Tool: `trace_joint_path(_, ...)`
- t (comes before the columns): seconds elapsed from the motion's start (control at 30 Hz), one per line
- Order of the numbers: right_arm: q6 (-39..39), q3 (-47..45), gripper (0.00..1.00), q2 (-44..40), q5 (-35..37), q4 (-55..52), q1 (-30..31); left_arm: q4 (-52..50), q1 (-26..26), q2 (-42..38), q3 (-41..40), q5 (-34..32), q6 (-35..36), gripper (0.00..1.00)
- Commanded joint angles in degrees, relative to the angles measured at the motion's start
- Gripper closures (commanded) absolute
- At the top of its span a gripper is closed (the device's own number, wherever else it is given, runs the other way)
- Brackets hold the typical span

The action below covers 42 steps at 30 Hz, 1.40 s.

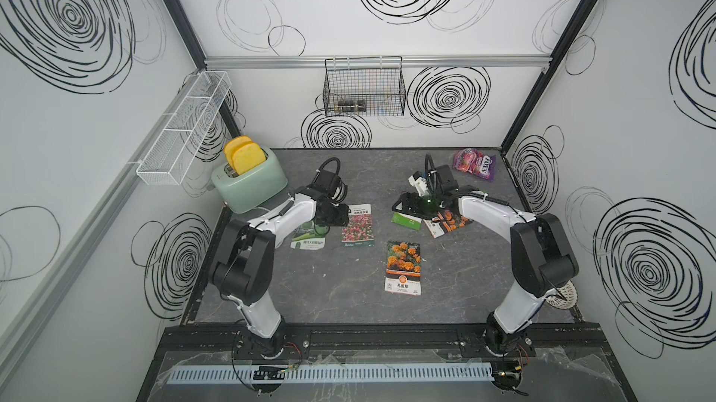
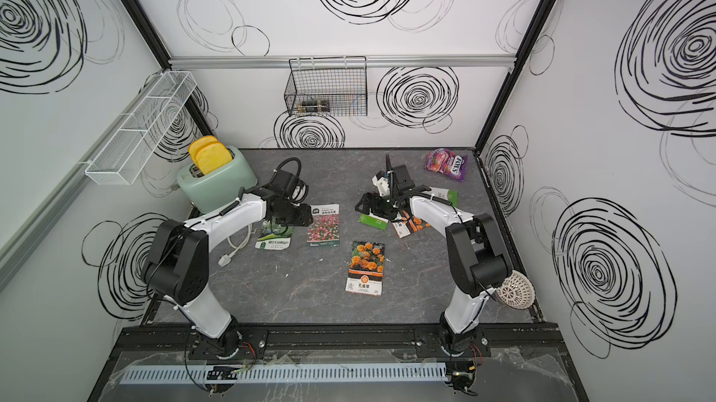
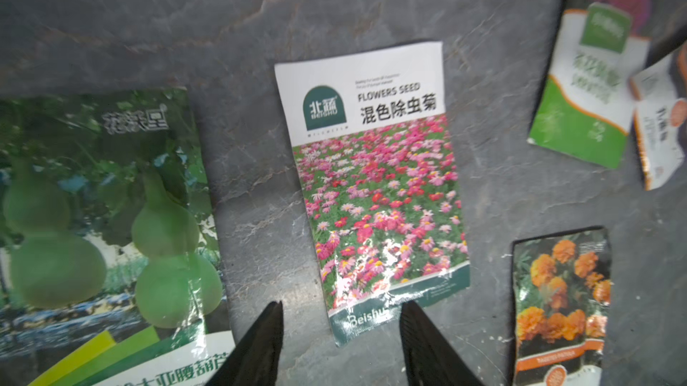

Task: Arrange the seed packets in a row
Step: Move the seed packets from the center of the board.

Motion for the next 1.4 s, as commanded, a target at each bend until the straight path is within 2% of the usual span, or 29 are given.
trace_joint_path(0.0, -2.44, 4.35, 0.18, 4.17, 1.75, -3.43, 4.48, -0.8, 2.36, -4.84, 0.82, -1.04, 1.19, 0.44)
trace_joint_path(0.2, -3.66, 11.92, 0.19, 12.87, 6.01, -6.36, 10.24, 2.09, 5.82, -10.43, -5.4, -1.04, 1.19, 0.44)
trace_joint_path(0.37, -3.55, 13.06, 0.19, 16.91, 6.15, -5.01, 12.03, 3.76, 7.73, -15.29, -11.15, -1.04, 1.19, 0.44)
trace_joint_path(0.63, -3.9, 15.69, 0.19, 21.49, 6.39, -5.26, 13.81, 4.06, 9.06, -17.15, -13.58, -1.04, 1.19, 0.44)
trace_joint_path(1.07, -3.66, 16.04, 0.2, 20.83, 6.7, -5.36, 16.32, 5.01, 10.21, -15.57, -13.1, -1.04, 1.19, 0.44)
trace_joint_path(1.37, -3.64, 15.66, 0.2, 18.09, 5.83, -5.65, 11.5, 5.06, 9.87, -14.33, -12.7, -1.04, 1.19, 0.44)
